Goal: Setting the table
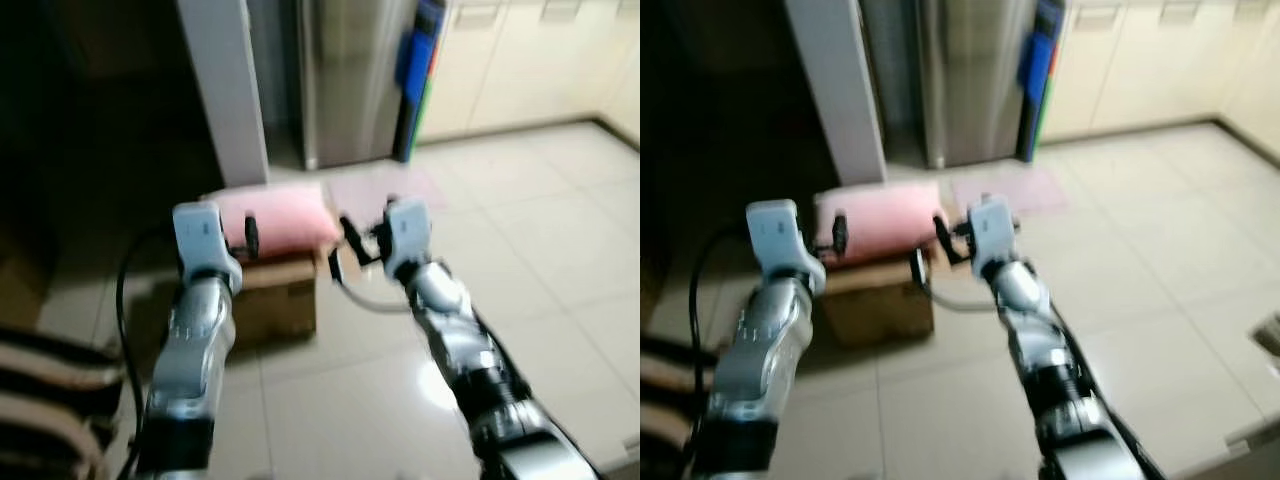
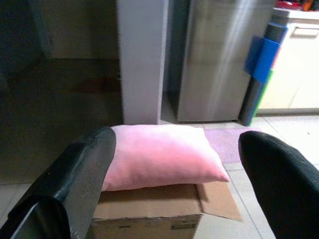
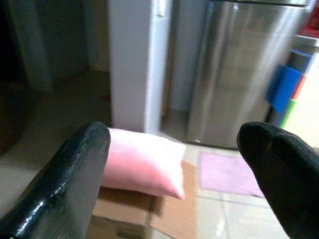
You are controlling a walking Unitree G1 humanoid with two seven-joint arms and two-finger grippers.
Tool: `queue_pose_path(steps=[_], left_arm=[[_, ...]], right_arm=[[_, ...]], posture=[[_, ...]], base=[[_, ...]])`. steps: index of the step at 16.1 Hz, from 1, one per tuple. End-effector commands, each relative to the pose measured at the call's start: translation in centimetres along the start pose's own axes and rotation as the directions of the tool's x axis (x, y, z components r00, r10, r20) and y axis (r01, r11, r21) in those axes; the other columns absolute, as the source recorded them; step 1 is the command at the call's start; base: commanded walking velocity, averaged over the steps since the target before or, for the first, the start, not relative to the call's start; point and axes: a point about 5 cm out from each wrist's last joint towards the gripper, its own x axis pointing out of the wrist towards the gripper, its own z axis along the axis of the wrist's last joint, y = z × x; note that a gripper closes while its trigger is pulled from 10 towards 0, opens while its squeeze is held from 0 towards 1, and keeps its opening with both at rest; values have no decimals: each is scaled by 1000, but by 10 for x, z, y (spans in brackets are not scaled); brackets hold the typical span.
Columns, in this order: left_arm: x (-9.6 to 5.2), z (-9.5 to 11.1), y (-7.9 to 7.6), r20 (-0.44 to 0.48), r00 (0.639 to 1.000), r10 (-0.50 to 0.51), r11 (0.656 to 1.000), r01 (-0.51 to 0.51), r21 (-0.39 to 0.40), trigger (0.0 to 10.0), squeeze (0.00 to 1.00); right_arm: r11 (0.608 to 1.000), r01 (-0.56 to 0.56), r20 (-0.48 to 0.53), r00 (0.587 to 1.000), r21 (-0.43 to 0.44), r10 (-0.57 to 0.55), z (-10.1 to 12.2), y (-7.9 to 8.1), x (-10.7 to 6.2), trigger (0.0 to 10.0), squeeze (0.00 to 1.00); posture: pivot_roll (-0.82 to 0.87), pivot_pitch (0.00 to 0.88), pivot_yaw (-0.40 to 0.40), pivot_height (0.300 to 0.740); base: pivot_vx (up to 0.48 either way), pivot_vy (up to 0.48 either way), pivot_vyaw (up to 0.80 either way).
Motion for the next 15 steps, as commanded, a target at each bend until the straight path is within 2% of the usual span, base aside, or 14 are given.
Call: queue_pose_path(steps=[1, 2, 4, 7, 11, 14, 15], left_arm=[[-1, 1, -1, 0, 1000, -8, 1000, 8, 23, 10000, 1000], [-1, 0, 2, -7, 1000, 1, 1000, -1, 15, 10000, 0], [0, 1, 8, -13, 999, 45, 999, -45, -11, 10000, 0], [0, 0, 9, -9, 999, 54, 999, -54, -3, 10000, 0], [0, 1, 8, 1, 999, 55, 999, -55, 1, 10000, 0], [-11, -3, 25, -15, 997, 71, 997, -71, 13, 10000, 0], [-10, -2, 26, -15, 998, 65, 998, -64, 20, 10000, 0]], right_arm=[[1000, 11, 0, 1000, 5, -11, 0, -1, 0, 10000, 0], [1000, 0, -3, 1000, 8, 0, -1, 2, 1, 10000, 0], [999, -38, -5, 999, 6, 38, 1, 9, 5, 10000, 0], [999, -49, -7, 999, 3, 49, 1, 12, 7, 10000, 0], [998, -56, -15, 998, 1, 56, -1, 11, 6, 10000, 0], [998, -3, -45, 999, 59, 6, -11, 10, 2, 10000, 0], [998, -6, -49, 999, 64, 9, -12, 13, 2, 10000, 1000]], posture=[[-51, 21, 12, 740], [-45, 20, 9, 740], [-33, 14, 7, 740], [-40, 13, 7, 740], [-25, 18, -5, 740], [-1, 28, 26, 740], [-5, 26, 30, 740]], base=[[0, 0, 0], [0, 0, 0], [0, 0, 0], [0, 0, 0], [0, 0, 0], [0, 0, 0], [0, 0, 0]])
